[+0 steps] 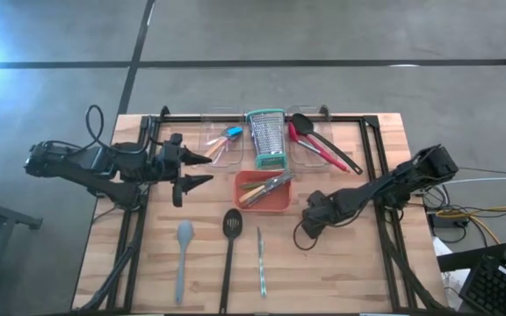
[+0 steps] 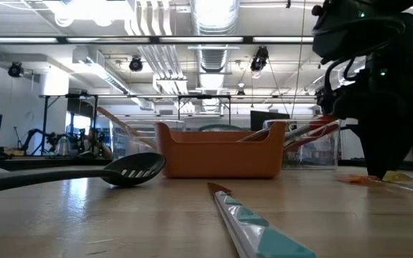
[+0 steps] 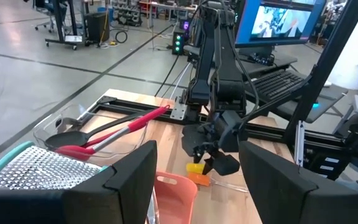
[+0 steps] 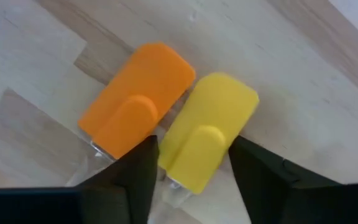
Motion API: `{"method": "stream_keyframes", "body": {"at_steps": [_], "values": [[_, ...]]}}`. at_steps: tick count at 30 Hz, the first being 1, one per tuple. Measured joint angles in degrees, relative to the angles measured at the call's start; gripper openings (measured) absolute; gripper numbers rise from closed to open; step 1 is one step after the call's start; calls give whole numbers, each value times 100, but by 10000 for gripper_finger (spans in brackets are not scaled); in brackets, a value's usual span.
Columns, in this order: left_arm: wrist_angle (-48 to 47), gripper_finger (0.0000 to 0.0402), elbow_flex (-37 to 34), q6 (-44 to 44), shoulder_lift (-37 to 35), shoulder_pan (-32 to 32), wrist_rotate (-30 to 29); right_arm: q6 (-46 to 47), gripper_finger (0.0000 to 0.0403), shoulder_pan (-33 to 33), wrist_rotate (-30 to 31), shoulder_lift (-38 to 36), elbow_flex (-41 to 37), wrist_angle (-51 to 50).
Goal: Pick & Place Kitchen Items
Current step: Put the yellow spatula into the left transparent bin
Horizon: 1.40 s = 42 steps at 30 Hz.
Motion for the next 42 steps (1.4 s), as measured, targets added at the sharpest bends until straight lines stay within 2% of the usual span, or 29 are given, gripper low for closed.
{"method": "stream_keyframes", "body": {"at_steps": [6, 12, 13, 15, 17, 23, 27, 30, 33, 36, 39, 42], "values": [[-4, 234, 0, 2, 0, 0, -2, 129, 76, 0, 45, -216, -27, -5], [-8, 234, 0, 58, 0, 0, -62, 195, 73, 7, 14, -618, -60, -153], [-9, 234, 0, 72, 0, 0, -66, 238, 65, 7, -24, -739, -77, -294], [-11, 234, 0, 74, 0, 0, -66, 318, 21, 15, -70, -1047, -60, -486], [-11, 234, 0, 72, 0, 0, -66, 432, 14, 25, -61, -1398, -28, -699], [-33, 234, 0, -159, 13, -4, -68, 773, 14, 211, 771, -2442, 446, -884], [-7, 234, 0, -388, 159, -4, -110, 704, 14, 412, 1877, -2894, 1076, -663], [136, 234, 0, -502, 418, -1, -112, 220, 14, 516, 2765, -3024, 1590, -241], [769, 234, 0, -396, 821, 19, -55, -723, 14, 527, 3302, -2972, 2083, 412], [1648, 234, 0, -192, 1260, 100, 252, -1815, 14, 522, 3563, -2806, 2528, 1064], [2292, 234, 7, -206, 1585, 267, 567, -2521, 14, 527, 3645, -2608, 2953, 1342], [2981, 234, 9, -488, 1809, 489, 1247, -2984, 14, 525, 3670, -2387, 3381, 1386]]}}
